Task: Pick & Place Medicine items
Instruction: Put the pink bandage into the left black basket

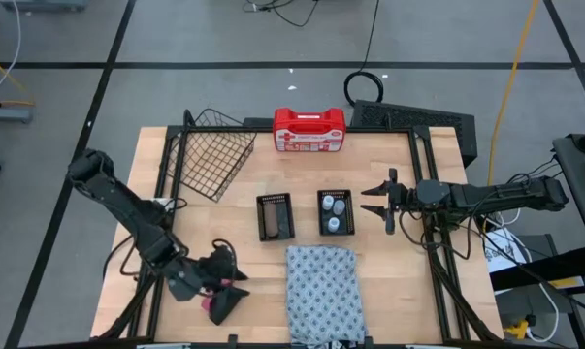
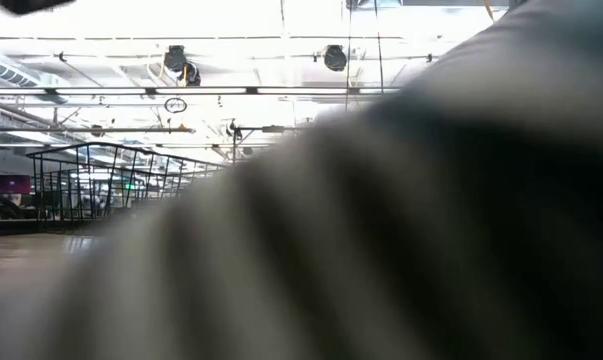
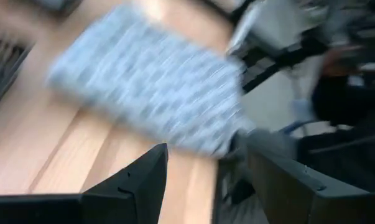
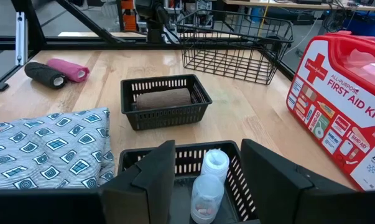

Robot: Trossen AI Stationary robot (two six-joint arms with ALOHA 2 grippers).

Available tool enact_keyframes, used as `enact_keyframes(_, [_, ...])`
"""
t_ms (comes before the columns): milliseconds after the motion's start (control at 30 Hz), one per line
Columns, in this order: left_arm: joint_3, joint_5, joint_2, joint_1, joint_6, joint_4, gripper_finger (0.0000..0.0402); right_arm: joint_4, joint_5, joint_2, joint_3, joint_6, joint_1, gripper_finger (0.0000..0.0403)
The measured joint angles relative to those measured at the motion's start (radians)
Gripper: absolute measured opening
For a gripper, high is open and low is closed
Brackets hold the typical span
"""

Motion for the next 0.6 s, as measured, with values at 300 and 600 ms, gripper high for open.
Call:
enact_keyframes(300, [0.000, 0.055, 0.030, -0.007, -0.315, -0.243, 0.0223, 0.000, 0.000, 0.000, 0.000, 0.007, 0.000, 0.0171])
enact_keyframes(600, [0.000, 0.359, 0.107, -0.005, -0.644, -0.351, 0.0223, -0.001, 0.000, 0.001, 0.000, -0.010, 0.000, 0.0171])
